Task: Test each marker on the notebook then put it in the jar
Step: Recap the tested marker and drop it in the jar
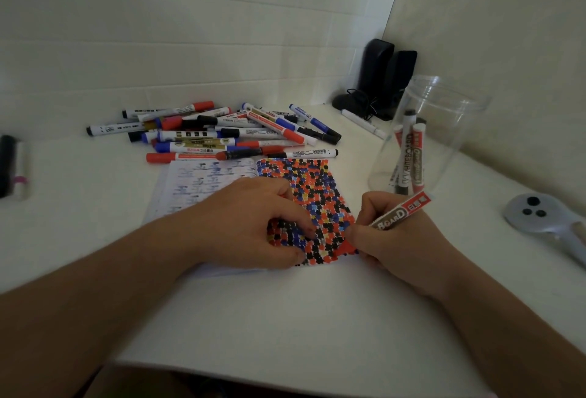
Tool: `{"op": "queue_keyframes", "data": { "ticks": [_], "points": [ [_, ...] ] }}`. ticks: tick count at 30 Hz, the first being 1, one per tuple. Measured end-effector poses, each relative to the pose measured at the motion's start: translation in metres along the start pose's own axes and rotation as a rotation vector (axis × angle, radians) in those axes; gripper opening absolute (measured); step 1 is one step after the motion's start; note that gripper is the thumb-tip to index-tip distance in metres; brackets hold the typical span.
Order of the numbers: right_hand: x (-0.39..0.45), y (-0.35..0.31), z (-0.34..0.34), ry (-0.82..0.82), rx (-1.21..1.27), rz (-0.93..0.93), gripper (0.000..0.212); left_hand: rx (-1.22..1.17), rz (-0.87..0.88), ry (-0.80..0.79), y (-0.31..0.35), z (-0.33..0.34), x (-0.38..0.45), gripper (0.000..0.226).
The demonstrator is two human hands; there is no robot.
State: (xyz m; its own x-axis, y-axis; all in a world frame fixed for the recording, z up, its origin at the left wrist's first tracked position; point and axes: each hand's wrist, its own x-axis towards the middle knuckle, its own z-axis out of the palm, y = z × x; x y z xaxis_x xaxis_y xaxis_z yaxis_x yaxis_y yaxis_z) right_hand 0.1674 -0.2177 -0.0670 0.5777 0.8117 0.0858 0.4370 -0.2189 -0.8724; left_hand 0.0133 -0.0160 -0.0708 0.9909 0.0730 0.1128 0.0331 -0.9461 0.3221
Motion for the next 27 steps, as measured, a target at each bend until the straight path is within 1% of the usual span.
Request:
{"op": "queue_keyframes", "data": {
  "ticks": [4,10,15,17,19,20,21,22,25,27],
  "points": [
    [0.000,0.001,-0.002,-0.010,-0.011,0.003,0.031,0.000,0.000,0.005,0.000,0.000,0.001,0.048],
    [0.003,0.006,-0.002,0.031,0.046,0.007,0.032,-0.002,-0.008,-0.008,0.001,-0.001,0.001,0.047],
    [0.002,0.007,-0.001,-0.014,0.049,-0.003,0.031,-0.008,-0.029,-0.024,0.003,-0.001,0.000,0.049],
    [0.005,0.008,-0.002,-0.035,0.113,0.016,0.034,0.003,-0.037,-0.022,0.003,0.000,0.000,0.045],
    [0.009,0.002,-0.006,-0.040,0.272,0.051,0.032,-0.082,-0.073,0.022,0.003,0.000,0.001,0.042],
    [0.012,-0.002,-0.010,-0.055,0.355,0.044,0.034,-0.162,-0.113,0.062,0.002,-0.001,0.001,0.049],
    [0.016,-0.008,-0.015,-0.076,0.418,0.018,0.036,-0.232,-0.150,0.108,-0.001,-0.002,0.002,0.053],
    [0.019,-0.017,-0.019,-0.110,0.453,-0.029,0.033,-0.282,-0.187,0.151,-0.004,-0.003,0.004,0.052],
    [0.034,-0.043,-0.026,-0.213,0.500,-0.173,0.021,-0.468,-0.278,0.259,-0.012,-0.007,0.007,0.036],
    [0.047,-0.051,-0.022,-0.211,0.538,-0.198,0.011,-0.592,-0.312,0.336,-0.016,-0.009,0.009,0.027]
  ]
}}
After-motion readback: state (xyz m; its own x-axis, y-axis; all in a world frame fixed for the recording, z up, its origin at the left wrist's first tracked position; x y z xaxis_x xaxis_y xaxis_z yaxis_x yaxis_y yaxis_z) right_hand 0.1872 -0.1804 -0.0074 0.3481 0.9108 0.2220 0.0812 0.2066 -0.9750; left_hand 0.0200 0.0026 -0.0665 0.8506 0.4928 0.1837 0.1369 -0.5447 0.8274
